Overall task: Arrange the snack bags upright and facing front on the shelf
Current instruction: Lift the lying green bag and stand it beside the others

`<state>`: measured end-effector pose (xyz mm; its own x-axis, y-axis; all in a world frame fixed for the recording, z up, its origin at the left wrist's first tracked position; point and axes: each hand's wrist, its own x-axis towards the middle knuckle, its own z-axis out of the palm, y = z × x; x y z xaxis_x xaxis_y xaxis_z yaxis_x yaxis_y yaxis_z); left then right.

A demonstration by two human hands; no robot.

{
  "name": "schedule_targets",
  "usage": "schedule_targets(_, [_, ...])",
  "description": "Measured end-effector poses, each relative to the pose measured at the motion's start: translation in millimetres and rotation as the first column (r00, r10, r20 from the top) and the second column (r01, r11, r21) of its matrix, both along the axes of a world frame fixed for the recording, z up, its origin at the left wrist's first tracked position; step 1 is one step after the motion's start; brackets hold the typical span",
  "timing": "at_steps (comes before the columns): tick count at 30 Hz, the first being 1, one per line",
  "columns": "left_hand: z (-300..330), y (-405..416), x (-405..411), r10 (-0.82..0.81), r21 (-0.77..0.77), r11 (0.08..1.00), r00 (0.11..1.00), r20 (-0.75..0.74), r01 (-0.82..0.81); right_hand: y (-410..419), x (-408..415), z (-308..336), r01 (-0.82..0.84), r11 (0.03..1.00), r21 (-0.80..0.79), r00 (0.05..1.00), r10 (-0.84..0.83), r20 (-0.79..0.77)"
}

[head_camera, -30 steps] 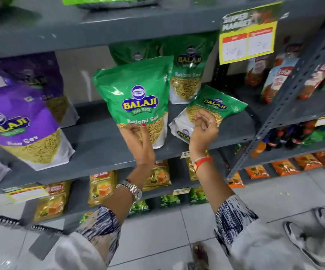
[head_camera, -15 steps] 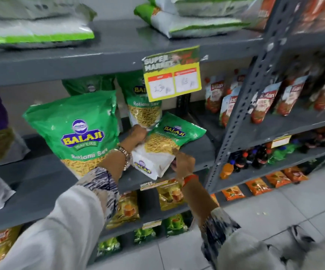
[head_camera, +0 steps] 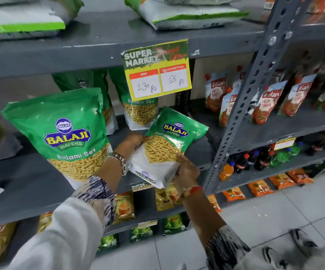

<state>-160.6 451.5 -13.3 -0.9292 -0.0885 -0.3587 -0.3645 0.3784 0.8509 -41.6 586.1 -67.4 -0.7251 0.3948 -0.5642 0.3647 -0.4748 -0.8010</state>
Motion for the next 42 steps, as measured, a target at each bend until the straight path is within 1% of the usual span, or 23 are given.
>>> schedule_targets(1, [-3.1,0.3,4.3,0.018,0.071,0.997,1.000,-0.009,-0.018,4.7,-0.8,-1.0,0.069,0.997,-0.033,0.993,-0.071,-0.089])
schedule_targets(2, [-7.0,1.6,9.2,0.022,0.148,0.989,1.000,-0.004,-0.021,9.3,-7.3,-18.1,0.087,0.991,-0.098,0.982,-0.102,-0.157])
schedule_targets(3, [-13.3,-0.5,16.4,0.035,0.225,0.974,0.999,0.011,-0.037,18.3,-12.0,-37.3,0.077,0.990,-0.120,0.971,-0.102,-0.216])
schedule_targets(5, [-21.7,-5.8,36.3,0.057,0.324,0.944,0.998,0.035,-0.065,26.8,-0.6,-32.1,0.073,0.980,-0.185,0.959,-0.120,-0.257])
schedule_targets(7, [-25.2,-9.1,59.1,0.112,0.368,0.923,0.993,0.031,-0.115,29.1,13.7,-21.4,0.038,0.980,-0.193,0.947,-0.097,-0.305])
schedule_targets(9, [-29.9,-11.8,82.8,0.157,0.443,0.886,0.988,-0.006,-0.138,30.9,27.7,-8.1,-0.022,0.987,-0.160,0.927,-0.040,-0.373])
schedule_targets(11, [-31.0,-17.4,108.9,0.186,0.473,0.868,0.982,-0.025,-0.153,31.6,43.2,-0.6,-0.007,0.995,-0.100,0.929,-0.031,-0.370])
schedule_targets(14, [-29.5,-28.6,142.6,0.224,0.483,0.859,0.973,-0.059,-0.169,25.3,66.9,1.5,-0.049,0.998,-0.042,0.912,0.027,-0.410])
schedule_targets(20, [-29.6,-61.5,195.3,0.242,0.575,0.812,0.954,-0.177,-0.099,3.5,115.9,10.0,-0.128,0.992,0.008,0.888,0.118,-0.445])
schedule_targets(23, [-32.3,-80.8,213.3,0.254,0.626,0.777,0.941,-0.225,-0.060,-8.8,134.3,14.7,-0.107,0.994,0.019,0.872,0.103,-0.478])
schedule_targets(27, [-19.3,-89.0,230.0,0.259,0.638,0.770,0.915,-0.308,-0.004,-20.2,150.2,27.4,-0.084,0.996,0.006,0.847,0.075,-0.526])
schedule_targets(32, [-8.7,-94.7,236.4,0.264,0.628,0.778,0.902,-0.342,0.011,-26.8,154.1,34.2,-0.119,0.993,0.010,0.808,0.102,-0.581])
schedule_targets(35, [-9.6,-93.2,232.2,0.265,0.613,0.790,0.898,-0.351,0.006,-26.5,149.2,30.3,-0.127,0.992,-0.004,0.817,0.102,-0.568])
schedule_targets(38, [-13.5,-89.9,222.4,0.278,0.605,0.796,0.904,-0.326,-0.027,-24.8,137.8,24.6,-0.088,0.996,0.000,0.851,0.075,-0.520])
schedule_targets(42, [-18.1,-80.2,208.4,0.221,0.535,0.845,0.923,-0.316,-0.019,-13.8,115.7,17.9,-0.045,0.999,-0.029,0.862,0.024,-0.507])
